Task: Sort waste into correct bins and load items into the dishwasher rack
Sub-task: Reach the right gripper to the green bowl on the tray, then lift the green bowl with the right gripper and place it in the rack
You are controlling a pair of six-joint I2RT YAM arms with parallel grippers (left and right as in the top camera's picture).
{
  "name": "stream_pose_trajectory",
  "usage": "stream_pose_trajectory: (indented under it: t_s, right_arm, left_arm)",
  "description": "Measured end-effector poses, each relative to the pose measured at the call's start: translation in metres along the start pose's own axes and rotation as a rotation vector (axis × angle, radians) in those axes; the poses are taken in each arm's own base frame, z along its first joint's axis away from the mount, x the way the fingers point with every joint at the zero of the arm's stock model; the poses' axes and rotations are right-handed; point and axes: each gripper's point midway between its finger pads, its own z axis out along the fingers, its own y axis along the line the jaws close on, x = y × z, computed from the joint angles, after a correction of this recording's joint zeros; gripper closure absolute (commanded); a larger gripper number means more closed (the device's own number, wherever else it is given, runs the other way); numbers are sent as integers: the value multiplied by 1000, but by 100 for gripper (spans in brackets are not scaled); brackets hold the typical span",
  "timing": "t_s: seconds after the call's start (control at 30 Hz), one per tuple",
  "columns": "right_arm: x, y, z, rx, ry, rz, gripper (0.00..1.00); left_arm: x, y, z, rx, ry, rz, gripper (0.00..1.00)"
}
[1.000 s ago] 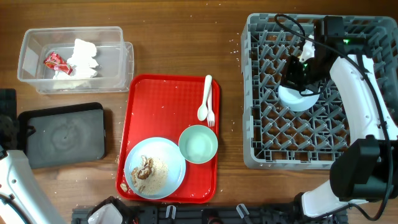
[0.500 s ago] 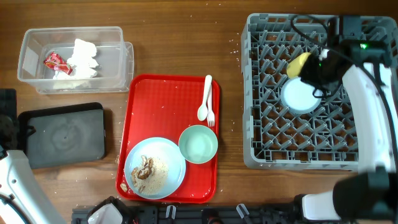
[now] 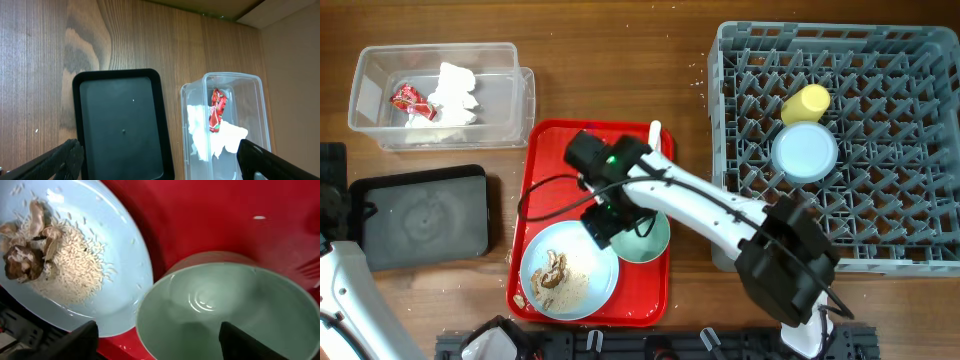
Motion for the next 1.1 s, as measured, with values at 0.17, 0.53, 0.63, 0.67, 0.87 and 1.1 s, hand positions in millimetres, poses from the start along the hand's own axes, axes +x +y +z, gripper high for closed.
stream_pose_trajectory:
  t_s: [0.17, 0.53, 0.63, 0.67, 0.87, 1.1]
  right_arm:
    - [9, -18, 42, 93, 117, 16, 59]
    - [-10, -9, -4, 116, 70, -18, 96]
    - [-19, -6, -19, 108, 39, -17, 94]
    - [-23, -11, -28, 104, 26, 1, 56]
    - [-45, -43, -28, 87, -38, 101, 57]
    - [-23, -33, 25, 33, 98, 191, 76]
  left_arm:
    - [0, 0, 0, 0, 0, 0, 0]
    - [0, 0, 0, 0, 0, 0, 0]
    - [0, 0, 0, 0, 0, 0, 0]
    - [0, 0, 0, 0, 0, 0, 0]
    - [0, 0, 0, 0, 0, 0, 0]
    - [0, 0, 0, 0, 0, 0, 0]
